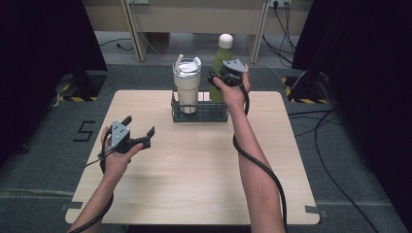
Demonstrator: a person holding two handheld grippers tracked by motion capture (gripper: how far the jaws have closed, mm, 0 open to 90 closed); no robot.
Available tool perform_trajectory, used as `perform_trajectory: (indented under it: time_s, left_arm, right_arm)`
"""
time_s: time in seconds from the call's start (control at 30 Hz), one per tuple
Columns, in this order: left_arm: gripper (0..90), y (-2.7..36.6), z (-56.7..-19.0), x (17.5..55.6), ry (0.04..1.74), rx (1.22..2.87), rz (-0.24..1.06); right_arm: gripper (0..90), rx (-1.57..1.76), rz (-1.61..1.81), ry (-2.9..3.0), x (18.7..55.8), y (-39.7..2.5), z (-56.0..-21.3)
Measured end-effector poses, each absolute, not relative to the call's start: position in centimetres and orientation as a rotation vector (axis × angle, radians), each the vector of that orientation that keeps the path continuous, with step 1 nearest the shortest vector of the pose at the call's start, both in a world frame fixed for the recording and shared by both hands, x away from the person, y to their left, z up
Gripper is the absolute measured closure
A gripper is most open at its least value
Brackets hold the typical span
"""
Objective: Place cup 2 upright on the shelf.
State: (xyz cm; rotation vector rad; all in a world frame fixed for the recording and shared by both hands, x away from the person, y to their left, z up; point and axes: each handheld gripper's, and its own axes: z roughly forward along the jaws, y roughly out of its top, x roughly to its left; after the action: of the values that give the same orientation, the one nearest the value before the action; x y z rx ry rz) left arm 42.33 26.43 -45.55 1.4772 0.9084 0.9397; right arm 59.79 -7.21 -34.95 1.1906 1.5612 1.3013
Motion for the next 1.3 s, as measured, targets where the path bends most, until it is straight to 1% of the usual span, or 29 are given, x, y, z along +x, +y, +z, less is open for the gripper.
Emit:
perform_trajectory:
  time_s: [0.87, 1.3]
  left_arm:
    - [4.6, 26.4, -45.7, 42.3, 0.908, 1.481, 0.937]
    - [4.6, 26.4, -45.7, 42.3, 0.905, 1.479, 0.936]
  right_arm:
    - [21.1, 1.258, 1.231, 1.624, 61.6, -6.8, -38.0]
    - [21.1, 1.28, 1.213, 1.641, 62.0, -7.0, -39.0]
